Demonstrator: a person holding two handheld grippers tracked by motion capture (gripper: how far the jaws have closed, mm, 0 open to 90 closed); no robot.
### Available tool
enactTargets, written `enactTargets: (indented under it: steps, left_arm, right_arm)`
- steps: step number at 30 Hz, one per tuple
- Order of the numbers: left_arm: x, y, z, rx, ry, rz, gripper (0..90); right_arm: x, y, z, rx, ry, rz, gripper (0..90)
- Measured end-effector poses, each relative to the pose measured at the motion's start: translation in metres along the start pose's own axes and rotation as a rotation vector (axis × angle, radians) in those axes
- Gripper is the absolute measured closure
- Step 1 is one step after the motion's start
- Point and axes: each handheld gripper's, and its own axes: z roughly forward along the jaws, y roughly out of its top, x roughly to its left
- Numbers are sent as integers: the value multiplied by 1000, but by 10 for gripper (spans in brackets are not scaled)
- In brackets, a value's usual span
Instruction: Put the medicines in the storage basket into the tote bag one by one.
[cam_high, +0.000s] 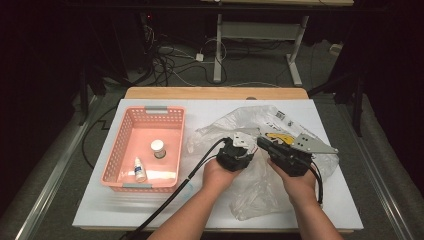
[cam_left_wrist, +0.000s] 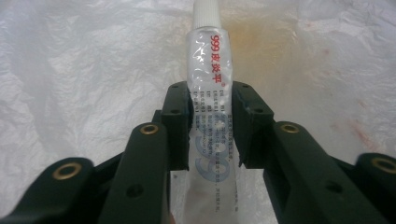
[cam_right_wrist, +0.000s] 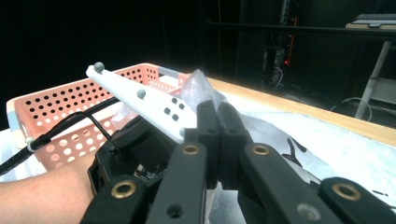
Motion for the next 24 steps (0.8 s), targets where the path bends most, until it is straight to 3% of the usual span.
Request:
enactTargets:
  steps: [6, 17, 21, 24]
  left_arm:
    - [-1, -5, -14, -24, -20, 7, 546]
    - [-5, -33, -49, -70, -92, 0, 321]
    - [-10, -38, -62, -79, -128, 2, 231]
    - [-15, -41, -75, -83, -131, 15, 154]
  right_arm:
    - [-4, -2, 0, 5, -2, 3, 900]
    - [-3, -2, 0, 24, -15, 1, 900]
    - [-3, -3, 1, 49, -27, -12, 900]
    - [-6, -7, 0, 66, -38, 0, 900]
